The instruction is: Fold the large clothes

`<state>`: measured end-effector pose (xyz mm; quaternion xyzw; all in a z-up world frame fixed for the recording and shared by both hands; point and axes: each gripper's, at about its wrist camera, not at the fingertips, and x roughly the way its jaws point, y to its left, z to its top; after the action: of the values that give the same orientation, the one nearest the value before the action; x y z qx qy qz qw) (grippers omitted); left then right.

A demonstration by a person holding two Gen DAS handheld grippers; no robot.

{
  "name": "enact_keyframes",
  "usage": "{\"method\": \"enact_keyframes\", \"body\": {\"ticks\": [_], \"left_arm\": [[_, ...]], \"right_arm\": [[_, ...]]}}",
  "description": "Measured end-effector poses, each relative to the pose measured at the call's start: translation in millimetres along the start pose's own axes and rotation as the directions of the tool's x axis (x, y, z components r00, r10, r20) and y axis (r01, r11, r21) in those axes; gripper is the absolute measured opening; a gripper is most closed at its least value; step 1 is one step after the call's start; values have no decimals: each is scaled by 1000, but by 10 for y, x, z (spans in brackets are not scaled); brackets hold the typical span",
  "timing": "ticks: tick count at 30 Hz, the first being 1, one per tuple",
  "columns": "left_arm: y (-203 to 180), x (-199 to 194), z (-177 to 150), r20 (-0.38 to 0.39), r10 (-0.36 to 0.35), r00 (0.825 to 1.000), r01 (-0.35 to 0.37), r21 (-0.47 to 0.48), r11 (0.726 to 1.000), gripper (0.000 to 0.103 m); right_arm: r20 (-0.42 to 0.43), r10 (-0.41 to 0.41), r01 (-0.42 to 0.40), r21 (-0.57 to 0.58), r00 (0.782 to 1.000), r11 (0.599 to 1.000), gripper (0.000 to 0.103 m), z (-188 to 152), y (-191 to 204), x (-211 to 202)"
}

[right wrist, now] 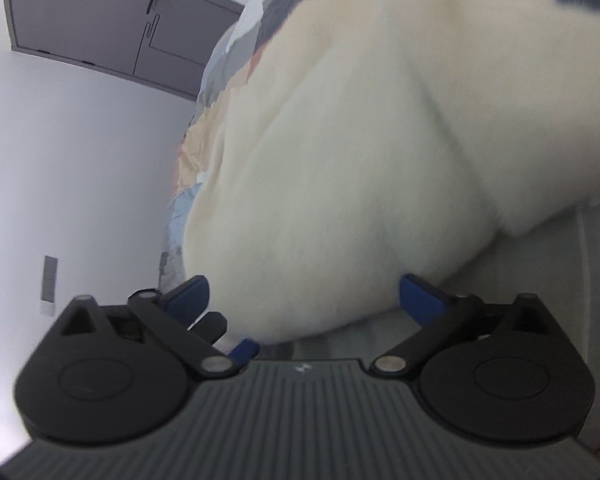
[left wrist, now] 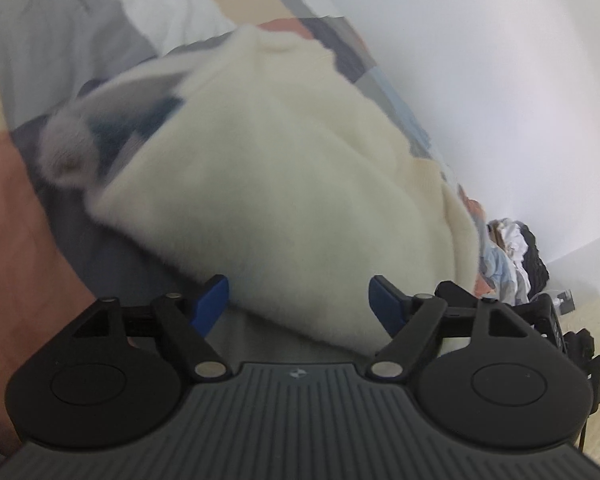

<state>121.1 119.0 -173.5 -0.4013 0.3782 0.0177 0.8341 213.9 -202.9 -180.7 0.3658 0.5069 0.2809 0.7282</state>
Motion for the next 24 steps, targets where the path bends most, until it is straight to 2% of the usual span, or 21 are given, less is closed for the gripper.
{"method": "enact_keyframes", "body": {"ticks": [5, 8, 13, 15, 19, 22, 24], "left_arm": [[174, 121, 53, -37, -2, 999, -1, -92, 996, 84], [256, 174, 78, -51, -12, 999, 5, -128, 992, 85], [331, 236, 89, -59, -40, 997, 29, -180, 983, 86], [400, 243, 94, -49, -71, 996, 58, -220, 974, 86], [590, 237, 115, -9, -168, 986, 154, -361, 920, 86], [673, 233, 148, 32, -175, 984, 172, -414, 894, 86], [720, 246, 178, 57, -177, 983, 184, -443, 877, 86]], "right_arm": [[-60, -7, 14, 107, 998, 994, 103, 7, -163, 164], [-20, -34, 37, 144, 999, 989, 103, 39, -253, 200], [62, -18, 7, 185, 998, 983, 103, 97, -315, 264], [106, 19, -40, 192, 994, 981, 103, 118, -301, 243], [174, 149, -181, 186, 973, 966, 103, 139, -270, 108], [216, 231, -269, 167, 949, 948, 103, 134, -250, 13], [229, 251, -292, 167, 941, 942, 103, 137, -246, -4]]}}
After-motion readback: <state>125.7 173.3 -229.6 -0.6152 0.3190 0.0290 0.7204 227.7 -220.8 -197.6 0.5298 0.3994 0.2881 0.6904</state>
